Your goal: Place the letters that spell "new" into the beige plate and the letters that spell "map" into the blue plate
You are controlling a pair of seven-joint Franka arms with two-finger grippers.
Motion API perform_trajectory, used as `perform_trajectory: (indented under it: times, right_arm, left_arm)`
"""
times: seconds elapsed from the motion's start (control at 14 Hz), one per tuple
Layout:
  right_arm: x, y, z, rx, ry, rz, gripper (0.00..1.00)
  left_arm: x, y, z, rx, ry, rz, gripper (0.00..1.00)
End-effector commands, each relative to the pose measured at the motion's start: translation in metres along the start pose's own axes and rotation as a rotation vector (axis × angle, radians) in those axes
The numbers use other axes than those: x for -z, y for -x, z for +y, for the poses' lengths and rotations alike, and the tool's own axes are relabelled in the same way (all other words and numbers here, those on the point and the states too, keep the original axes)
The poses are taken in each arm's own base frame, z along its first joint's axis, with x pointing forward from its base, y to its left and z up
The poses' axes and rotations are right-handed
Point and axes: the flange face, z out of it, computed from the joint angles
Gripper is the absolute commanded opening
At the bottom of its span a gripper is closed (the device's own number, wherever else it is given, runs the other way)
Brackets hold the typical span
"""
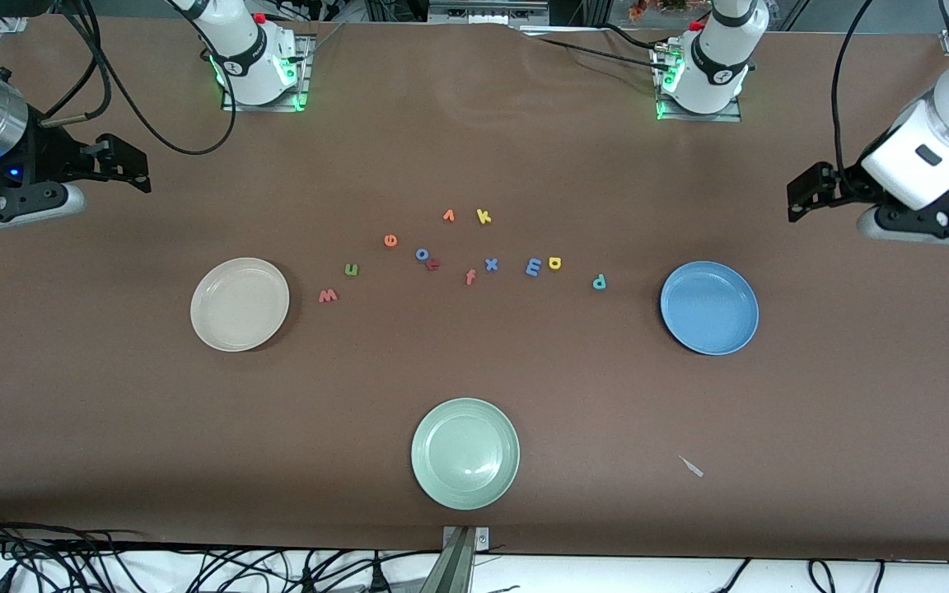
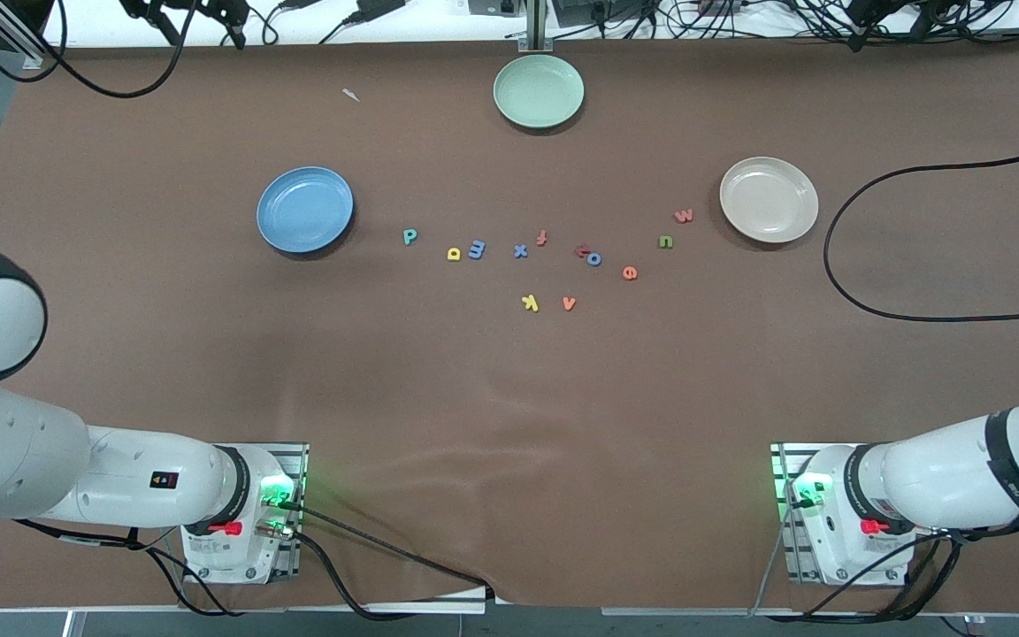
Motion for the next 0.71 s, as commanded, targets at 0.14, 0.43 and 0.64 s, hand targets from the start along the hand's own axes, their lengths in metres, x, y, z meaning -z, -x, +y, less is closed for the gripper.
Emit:
perform_trajectory:
  times: [0.14, 0.43, 0.64]
  right_arm:
    - [0.007, 0.0059, 0.0008, -0.021, 0.005, -0.008, 1.0]
    - [0.0069, 0.0054, 0.0007, -0.026, 0.003, -0.008, 1.0]
    - [0.0061, 0.0059, 0.0039, -0.027, 0.009, -0.012, 1.0]
  left_arm:
    - [-0.0044, 0.0154, 0.0046, -0.016, 0.022, 0.01, 1.0]
    - [-0.0052, 0.015, 0.0046, -0.019, 0.022, 0.009, 1.0]
    - [-0.0089, 0.0122, 0.0015, -0.014, 0.022, 0.001, 1.0]
